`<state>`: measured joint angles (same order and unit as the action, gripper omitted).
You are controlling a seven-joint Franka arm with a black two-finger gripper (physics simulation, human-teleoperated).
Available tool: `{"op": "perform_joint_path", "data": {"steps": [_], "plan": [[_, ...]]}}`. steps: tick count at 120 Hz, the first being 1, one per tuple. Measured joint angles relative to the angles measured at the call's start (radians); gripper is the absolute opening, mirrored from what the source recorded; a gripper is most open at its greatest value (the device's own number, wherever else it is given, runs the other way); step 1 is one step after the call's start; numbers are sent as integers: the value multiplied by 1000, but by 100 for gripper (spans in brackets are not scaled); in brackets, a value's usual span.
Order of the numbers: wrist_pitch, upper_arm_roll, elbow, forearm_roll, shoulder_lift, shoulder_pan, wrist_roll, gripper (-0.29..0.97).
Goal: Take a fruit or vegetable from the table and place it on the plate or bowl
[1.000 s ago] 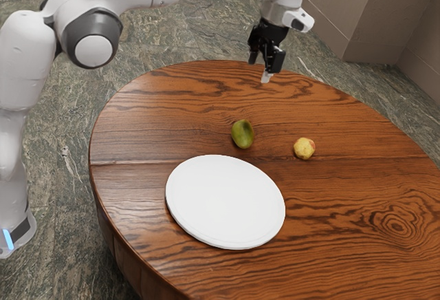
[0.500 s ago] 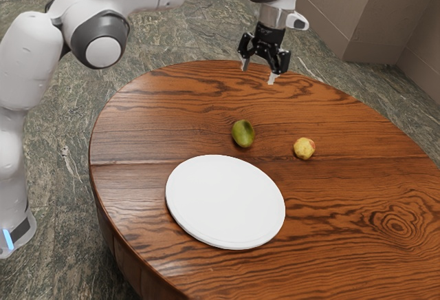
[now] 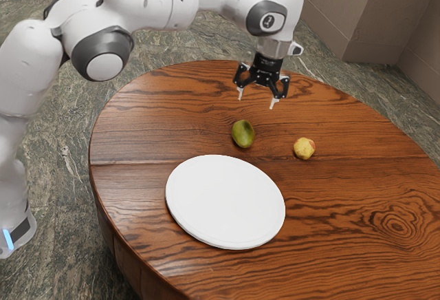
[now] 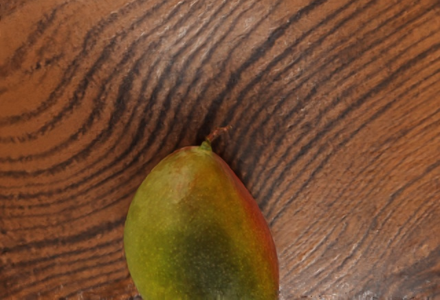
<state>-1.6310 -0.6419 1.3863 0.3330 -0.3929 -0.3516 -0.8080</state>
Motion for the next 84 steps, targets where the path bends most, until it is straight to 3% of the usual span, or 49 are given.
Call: {"op": "perform_joint_path", "data": {"steps": [26, 36, 44, 84], "plan": [[-33, -52, 96, 49, 6, -62, -116, 68], [-43, -160, 136, 68, 10, -159, -150, 68], [-48, -198, 148, 80, 9, -187, -174, 68], [-57, -219, 160, 92, 7, -190, -201, 68]]}}
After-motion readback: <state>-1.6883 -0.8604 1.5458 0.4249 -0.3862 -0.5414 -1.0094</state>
